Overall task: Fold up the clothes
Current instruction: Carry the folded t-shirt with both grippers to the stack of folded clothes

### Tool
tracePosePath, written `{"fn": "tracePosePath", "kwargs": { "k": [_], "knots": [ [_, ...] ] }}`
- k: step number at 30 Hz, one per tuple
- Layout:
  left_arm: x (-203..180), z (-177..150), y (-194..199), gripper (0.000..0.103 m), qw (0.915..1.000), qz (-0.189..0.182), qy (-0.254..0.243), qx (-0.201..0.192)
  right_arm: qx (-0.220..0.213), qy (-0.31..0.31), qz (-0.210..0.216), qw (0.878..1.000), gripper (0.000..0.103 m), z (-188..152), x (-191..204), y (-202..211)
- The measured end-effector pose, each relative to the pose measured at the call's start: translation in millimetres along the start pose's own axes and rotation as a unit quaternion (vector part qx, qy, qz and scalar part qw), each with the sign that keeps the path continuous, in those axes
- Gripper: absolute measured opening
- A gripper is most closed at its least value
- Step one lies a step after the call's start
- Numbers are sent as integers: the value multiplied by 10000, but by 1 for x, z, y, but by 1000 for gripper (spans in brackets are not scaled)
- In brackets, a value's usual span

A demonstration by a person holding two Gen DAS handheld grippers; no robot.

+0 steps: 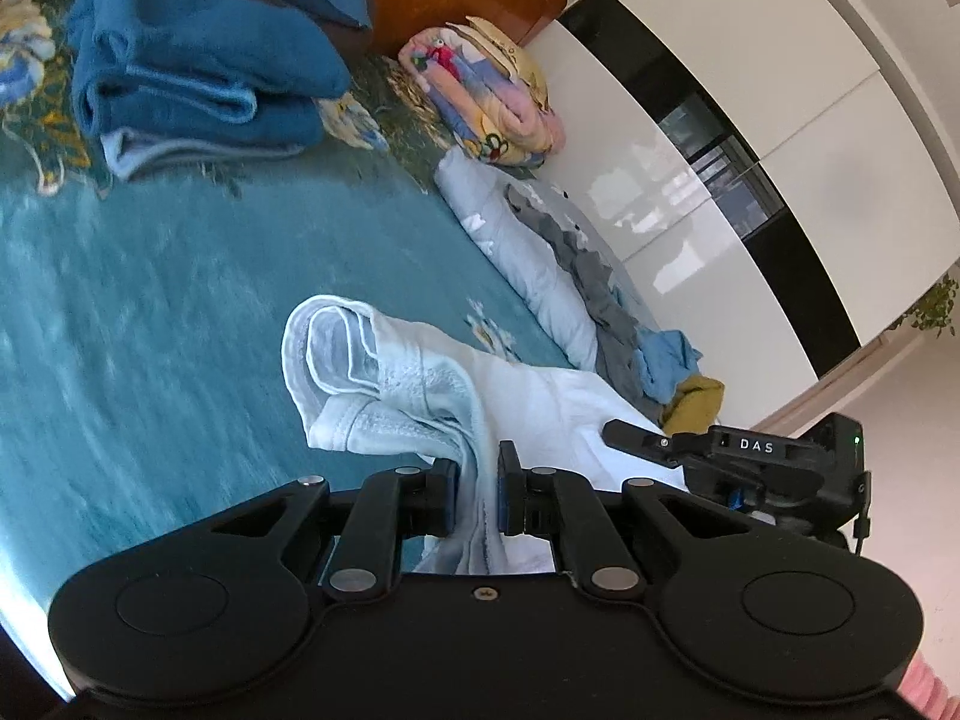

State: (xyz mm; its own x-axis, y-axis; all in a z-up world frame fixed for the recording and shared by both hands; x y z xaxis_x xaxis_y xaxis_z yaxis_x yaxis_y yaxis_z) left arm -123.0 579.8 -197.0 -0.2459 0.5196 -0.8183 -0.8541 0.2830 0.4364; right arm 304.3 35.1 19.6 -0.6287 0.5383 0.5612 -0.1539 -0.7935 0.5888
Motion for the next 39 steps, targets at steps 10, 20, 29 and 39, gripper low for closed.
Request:
{"fn": "tracePosePath", "kwargs": {
  "k": [10,20,29,39],
  "knots": [
    [109,64,80,8,9992,-29,-163,-362,35,435,170,9989,9,59,42,-39],
    [238,143,206,8,9954,63,-332,-893,82,921,450,9947,9,135,88,-100],
    [334,209,269,8,9904,272,-459,-1272,338,1525,505,9864,8,192,126,-171],
    [380,283,247,8,9831,628,-587,-1615,453,1854,824,9781,9,239,150,-254]
  ]
}}
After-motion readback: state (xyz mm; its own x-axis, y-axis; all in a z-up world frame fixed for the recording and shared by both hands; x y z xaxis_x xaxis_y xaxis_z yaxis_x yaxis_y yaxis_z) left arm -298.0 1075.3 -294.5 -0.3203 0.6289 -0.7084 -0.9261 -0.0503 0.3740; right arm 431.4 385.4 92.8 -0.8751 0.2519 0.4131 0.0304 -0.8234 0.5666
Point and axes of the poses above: each gripper's, at about its wrist camera, not at the fingertips, and y roughly against the way its jaws point, x to its left, z to its top, the point moved 3 cm from there along -y, roughly the way its jaws point, and after that the axes turned 13 degrees about y, right-handed, at the moved point
